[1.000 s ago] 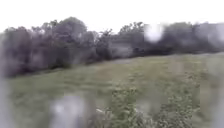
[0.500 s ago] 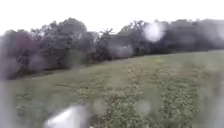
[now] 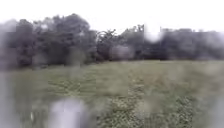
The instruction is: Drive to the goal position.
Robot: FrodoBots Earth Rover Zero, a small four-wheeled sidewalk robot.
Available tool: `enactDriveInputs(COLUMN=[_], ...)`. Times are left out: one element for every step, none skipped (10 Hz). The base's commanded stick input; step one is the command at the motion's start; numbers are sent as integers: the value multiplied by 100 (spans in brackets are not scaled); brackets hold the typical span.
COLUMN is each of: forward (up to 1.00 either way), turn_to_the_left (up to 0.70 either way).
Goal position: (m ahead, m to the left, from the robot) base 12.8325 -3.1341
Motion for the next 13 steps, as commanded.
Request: enactDriveInputs(forward=[85,85,85,85,85,85,85,85,85,85,85,85,85], turn_to_the_left=[0,0,0,0,0,0,0,0,0,0,0,0,0])
